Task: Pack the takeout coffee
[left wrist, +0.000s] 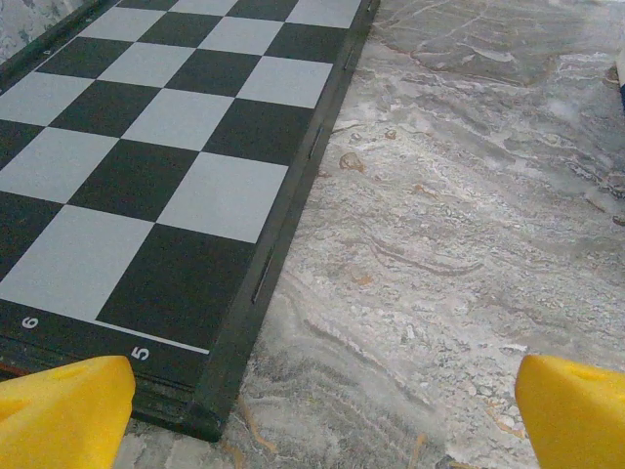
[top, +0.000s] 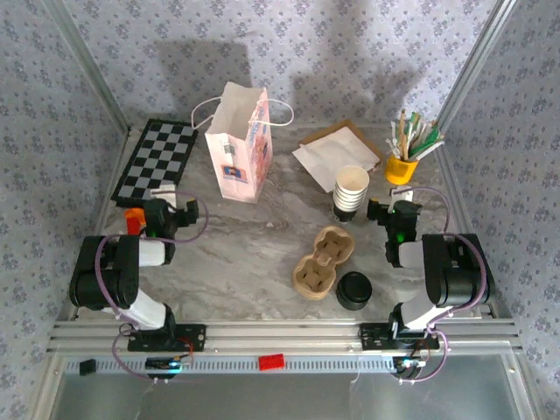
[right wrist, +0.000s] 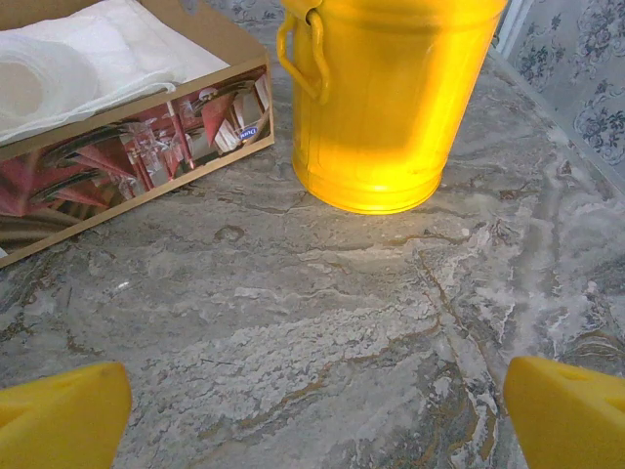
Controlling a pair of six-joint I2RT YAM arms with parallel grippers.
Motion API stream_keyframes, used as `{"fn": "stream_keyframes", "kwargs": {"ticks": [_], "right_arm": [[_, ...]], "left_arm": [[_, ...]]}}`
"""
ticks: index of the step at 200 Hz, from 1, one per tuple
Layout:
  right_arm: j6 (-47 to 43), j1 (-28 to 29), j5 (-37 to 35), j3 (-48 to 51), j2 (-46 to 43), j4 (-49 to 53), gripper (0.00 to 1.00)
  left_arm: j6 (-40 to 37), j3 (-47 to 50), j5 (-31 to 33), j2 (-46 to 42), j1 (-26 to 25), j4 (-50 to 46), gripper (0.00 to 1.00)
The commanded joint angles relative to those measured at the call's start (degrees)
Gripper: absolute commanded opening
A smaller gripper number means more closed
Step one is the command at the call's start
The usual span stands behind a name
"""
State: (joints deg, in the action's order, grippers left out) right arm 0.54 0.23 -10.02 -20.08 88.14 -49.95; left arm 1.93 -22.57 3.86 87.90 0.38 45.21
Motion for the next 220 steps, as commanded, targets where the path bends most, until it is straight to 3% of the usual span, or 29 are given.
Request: {"fn": "stream_keyframes", "kwargs": {"ticks": [1,182,220], "right_arm": [[-1.0,-0.4,0.2,-1.0,-0.1,-1.1,1.00],[-1.0,-0.4,0.4,-0.8,-0.1,-1.1,1.00],[-1.0,-0.4,0.0,-0.7,-0.2,-1.5,1.00]], "left_arm": [[-0.3,-1.1,-0.2,0.1,0.3,1.5,1.00],[-0.3,-1.0,-0.2,-0.1,0.3,1.7,1.00],[0.3,-5.5,1.3,-3.0,0.3,-8.9,1.00]]}}
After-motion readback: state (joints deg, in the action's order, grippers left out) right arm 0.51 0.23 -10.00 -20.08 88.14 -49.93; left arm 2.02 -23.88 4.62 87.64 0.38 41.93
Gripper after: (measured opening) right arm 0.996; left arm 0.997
